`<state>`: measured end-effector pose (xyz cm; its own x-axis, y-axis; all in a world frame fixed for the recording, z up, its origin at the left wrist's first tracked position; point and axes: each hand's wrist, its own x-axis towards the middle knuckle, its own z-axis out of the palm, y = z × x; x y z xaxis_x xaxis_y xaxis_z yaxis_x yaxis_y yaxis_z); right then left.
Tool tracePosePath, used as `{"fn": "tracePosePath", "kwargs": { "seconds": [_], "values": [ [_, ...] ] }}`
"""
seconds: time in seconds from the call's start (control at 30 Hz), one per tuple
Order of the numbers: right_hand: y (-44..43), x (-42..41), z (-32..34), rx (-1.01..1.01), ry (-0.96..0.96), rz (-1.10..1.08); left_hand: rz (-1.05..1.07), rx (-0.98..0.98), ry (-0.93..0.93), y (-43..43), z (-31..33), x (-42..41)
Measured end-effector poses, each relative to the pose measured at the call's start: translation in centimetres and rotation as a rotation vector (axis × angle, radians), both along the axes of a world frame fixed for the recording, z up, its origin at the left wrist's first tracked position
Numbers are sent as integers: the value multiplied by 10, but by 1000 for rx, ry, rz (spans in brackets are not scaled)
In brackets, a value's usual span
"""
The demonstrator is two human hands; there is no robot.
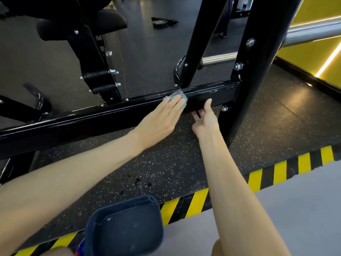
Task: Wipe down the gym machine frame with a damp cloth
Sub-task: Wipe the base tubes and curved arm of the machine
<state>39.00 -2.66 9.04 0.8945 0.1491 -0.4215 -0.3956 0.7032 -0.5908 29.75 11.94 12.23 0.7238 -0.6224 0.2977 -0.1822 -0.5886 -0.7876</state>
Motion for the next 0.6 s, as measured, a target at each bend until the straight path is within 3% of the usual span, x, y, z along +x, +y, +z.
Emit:
{"fn": "tracePosePath", "kwargs": {
  "seconds": [0.23, 0.43, 0.6],
  "values": [
    [-2, 2, -4, -6, -28, 37, -27, 13, 4, -22, -9, 11],
    [-2, 2, -2, -64, 7, 16, -15, -135, 26, 7, -8, -15],
    [1, 2, -8, -20, -26, 9, -16, -259, -15, -48, 2, 32]
  ]
}}
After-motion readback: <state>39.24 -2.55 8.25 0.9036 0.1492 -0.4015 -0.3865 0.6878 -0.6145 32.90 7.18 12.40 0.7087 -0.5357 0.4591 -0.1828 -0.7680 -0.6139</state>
